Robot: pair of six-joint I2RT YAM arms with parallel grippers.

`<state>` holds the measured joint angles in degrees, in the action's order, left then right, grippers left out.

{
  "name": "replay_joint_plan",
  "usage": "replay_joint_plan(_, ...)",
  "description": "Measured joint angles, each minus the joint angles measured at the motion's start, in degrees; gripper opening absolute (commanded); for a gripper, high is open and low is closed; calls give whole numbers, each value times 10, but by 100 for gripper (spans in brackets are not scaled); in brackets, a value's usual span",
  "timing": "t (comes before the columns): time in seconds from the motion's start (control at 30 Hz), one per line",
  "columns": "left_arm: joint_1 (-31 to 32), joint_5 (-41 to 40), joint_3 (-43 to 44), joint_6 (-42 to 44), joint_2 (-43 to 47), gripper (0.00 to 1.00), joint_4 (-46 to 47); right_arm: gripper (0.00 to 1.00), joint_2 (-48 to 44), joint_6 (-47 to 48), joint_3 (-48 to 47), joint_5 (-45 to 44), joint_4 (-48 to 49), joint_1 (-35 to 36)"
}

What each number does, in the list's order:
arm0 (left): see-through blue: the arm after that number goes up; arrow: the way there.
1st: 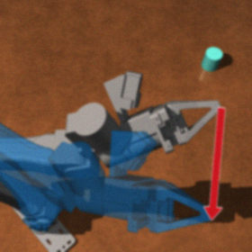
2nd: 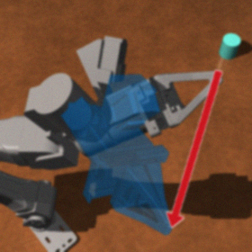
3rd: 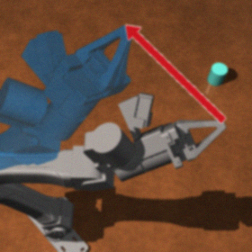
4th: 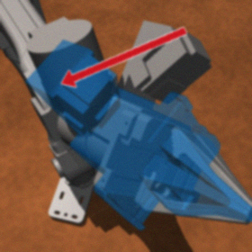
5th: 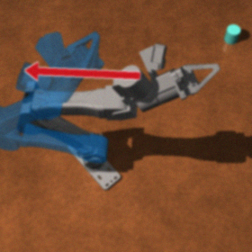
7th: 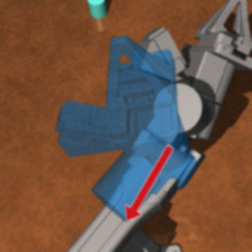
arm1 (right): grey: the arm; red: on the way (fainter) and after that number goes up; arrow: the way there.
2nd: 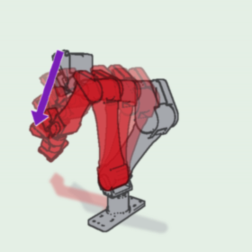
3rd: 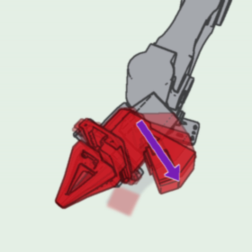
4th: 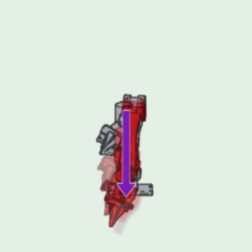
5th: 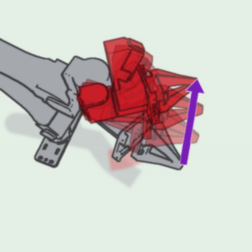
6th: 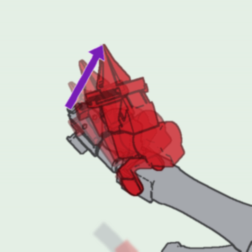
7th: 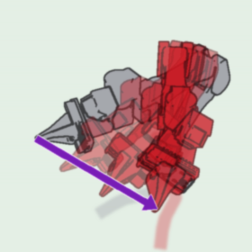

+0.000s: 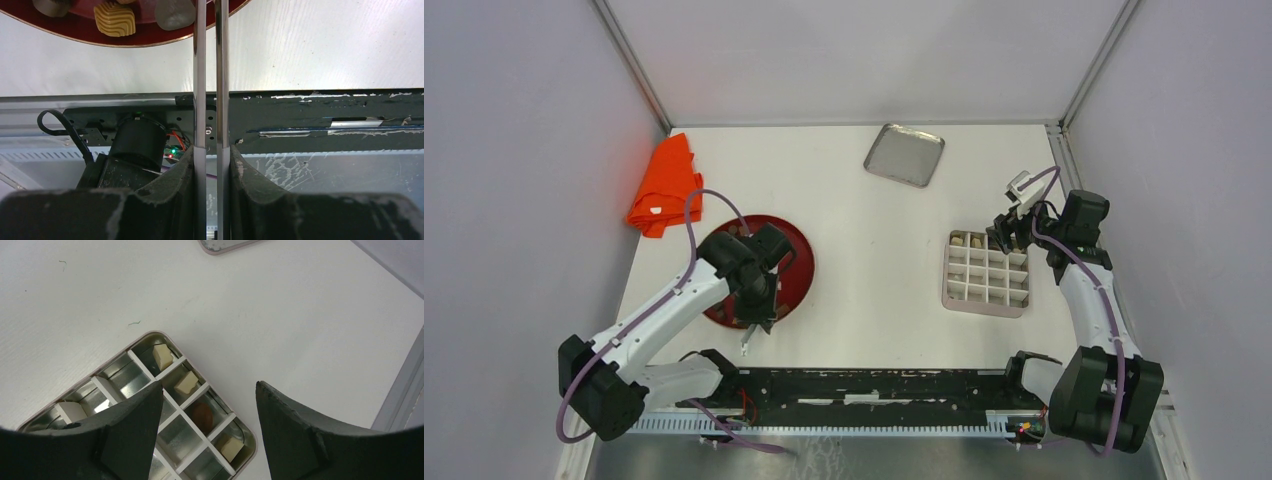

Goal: Pack the chocolate
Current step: Pick up the fake chocolate from the plate.

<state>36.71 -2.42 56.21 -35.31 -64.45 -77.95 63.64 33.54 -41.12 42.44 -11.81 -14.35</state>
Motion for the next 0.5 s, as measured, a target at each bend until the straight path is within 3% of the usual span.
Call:
replay_joint_plan(0.27, 0, -5, -12, 1, -17, 19, 4, 74, 2, 0, 0, 0, -3, 0)
replay_joint_plan(0.5, 0, -57, -3, 12, -70, 21, 22, 74, 2, 1, 0, 0, -3, 0)
